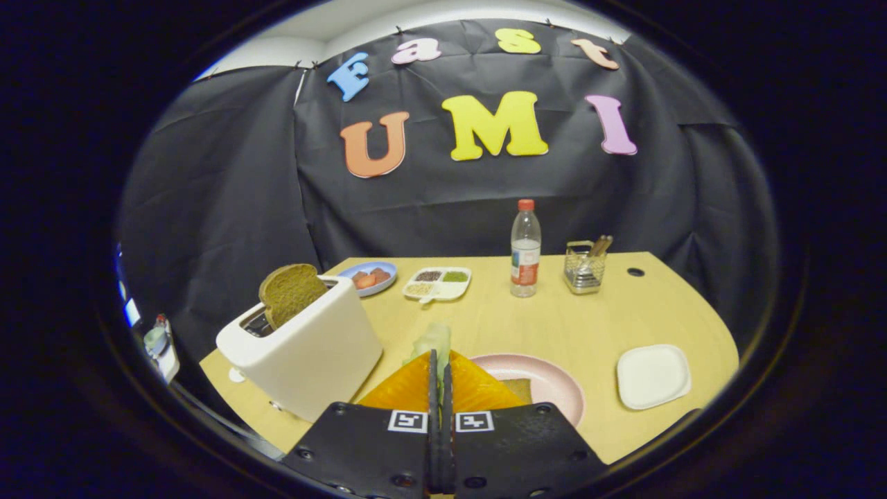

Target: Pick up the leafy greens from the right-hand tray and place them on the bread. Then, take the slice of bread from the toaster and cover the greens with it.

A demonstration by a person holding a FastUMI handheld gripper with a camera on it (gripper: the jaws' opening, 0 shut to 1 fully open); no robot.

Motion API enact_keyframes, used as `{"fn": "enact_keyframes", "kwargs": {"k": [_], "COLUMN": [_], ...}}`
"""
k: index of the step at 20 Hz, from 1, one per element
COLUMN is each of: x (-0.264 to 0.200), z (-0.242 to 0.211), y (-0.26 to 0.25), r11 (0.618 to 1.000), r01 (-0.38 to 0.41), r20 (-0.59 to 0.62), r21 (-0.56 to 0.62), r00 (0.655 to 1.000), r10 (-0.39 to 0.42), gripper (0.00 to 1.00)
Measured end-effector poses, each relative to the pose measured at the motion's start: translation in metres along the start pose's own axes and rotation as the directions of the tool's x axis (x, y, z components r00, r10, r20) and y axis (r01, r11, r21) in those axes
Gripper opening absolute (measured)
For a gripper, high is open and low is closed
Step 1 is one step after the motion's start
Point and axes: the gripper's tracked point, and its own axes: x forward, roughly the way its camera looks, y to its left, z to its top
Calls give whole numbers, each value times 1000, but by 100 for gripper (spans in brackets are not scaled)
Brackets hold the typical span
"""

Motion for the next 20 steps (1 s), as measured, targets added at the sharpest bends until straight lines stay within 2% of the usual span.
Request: {"fn": "enact_keyframes", "kwargs": {"k": [1,4,9,11,15,17,19,20], "x": [8,24,52,62,75,73,70,67], "z": [-7,-17,-25,-30,-42,-43,-40,-39], "y": [1,-28,-64,-74,-84,-93,-98,-96], "r11": [1000,996,988,981,981,973,968,969], "r01": [-5,81,143,165,167,206,225,221], "r20": [-22,-33,-64,-76,-121,-128,-112,-110], "r21": [-5,-42,-61,-99,-101,-105,-109,-106], "r00": [1000,996,987,982,976,968,965,966], "r10": [5,-82,-147,-172,-179,-218,-236,-232], "gripper": [0,0,0,0,1,9,44,53]}}
